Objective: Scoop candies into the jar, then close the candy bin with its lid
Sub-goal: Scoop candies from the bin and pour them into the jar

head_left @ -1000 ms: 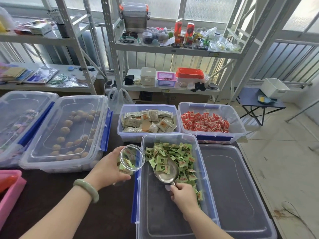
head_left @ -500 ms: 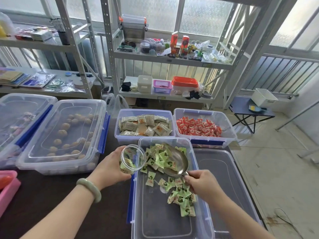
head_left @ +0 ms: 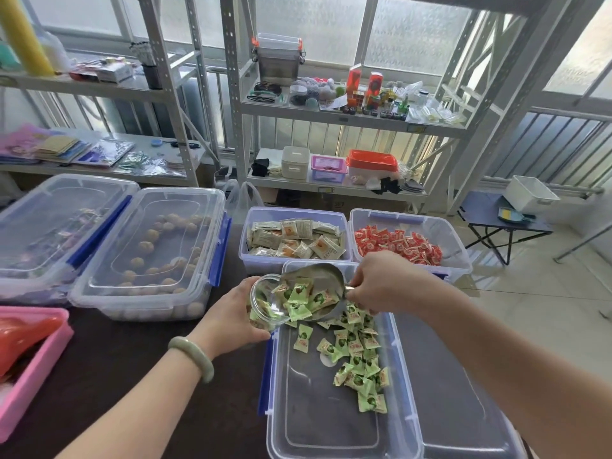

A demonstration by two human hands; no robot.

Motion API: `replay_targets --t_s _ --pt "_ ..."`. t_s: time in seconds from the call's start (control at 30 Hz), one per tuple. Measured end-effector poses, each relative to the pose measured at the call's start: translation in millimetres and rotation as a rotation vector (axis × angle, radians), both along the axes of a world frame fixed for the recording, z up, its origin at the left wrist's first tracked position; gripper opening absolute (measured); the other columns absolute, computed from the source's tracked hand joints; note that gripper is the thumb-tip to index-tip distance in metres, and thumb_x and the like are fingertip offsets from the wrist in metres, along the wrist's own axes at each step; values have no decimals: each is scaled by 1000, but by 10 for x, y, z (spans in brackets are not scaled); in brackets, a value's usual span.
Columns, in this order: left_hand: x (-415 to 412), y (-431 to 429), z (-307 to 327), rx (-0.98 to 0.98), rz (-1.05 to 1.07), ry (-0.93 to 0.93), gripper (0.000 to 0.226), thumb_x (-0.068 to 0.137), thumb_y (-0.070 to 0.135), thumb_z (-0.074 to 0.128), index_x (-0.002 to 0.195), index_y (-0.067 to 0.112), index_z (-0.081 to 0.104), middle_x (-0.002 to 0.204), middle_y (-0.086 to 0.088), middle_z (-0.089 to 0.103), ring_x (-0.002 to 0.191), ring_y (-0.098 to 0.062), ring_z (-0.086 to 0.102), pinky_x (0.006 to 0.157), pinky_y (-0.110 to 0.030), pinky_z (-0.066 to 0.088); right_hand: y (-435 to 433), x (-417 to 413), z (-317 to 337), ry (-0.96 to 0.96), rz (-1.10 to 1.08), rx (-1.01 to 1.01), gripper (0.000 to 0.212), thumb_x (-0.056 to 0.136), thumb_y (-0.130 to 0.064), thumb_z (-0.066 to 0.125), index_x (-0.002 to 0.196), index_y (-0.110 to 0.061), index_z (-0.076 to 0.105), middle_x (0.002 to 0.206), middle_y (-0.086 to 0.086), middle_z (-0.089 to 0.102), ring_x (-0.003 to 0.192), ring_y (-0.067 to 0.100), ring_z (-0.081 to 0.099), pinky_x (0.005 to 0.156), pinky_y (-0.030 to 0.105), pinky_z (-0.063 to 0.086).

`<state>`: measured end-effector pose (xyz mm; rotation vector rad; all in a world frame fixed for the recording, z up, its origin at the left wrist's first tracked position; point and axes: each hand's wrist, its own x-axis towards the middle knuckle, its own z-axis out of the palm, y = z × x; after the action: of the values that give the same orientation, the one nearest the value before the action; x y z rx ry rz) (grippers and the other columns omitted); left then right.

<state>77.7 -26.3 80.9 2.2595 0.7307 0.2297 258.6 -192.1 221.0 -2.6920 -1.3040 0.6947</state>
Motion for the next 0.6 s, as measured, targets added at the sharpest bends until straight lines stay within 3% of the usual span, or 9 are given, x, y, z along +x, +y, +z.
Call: replay_targets --t_s 0.07,0.17,0.3,0.4,0.6 --pt "-18 -18 10 0 4 4 91 46 36 81 124 47 35 96 36 51 90 10 51 69 3 33 105 -44 78 -103 64 -46 18 79 -18 56 73 -6 69 68 6 67 61 21 64 60 34 60" --pt "-43 -33 17 -14 12 5 90 47 31 83 122 46 36 96 34 52 86 18 51 69 5 32 224 -128 176 -215 144 -74 25 78 -18 58 55 -14 48 58 1 52 51 13 50 42 24 43" --pt "-57 -46 30 -35 31 -3 87 47 29 84 112 55 33 94 33 54 88 29 44 67 6 32 301 -213 223 -281 213 -60 28 76 -14 56 53 -15 40 57 1 47 51 12 44 40 23 33" --pt "-63 -45 12 -38 34 0 87 46 26 86 113 50 35 91 32 55 86 30 44 66 6 31 318 -245 220 -308 242 -51 29 75 -14 56 52 -16 38 58 1 45 51 13 43 42 24 33" --pt "-88 -30 -21 -25 33 30 89 48 31 86 121 44 36 92 32 51 81 18 49 67 4 32 214 -148 197 -248 192 -44 32 79 -20 61 53 -14 44 56 1 48 50 13 46 43 24 39"
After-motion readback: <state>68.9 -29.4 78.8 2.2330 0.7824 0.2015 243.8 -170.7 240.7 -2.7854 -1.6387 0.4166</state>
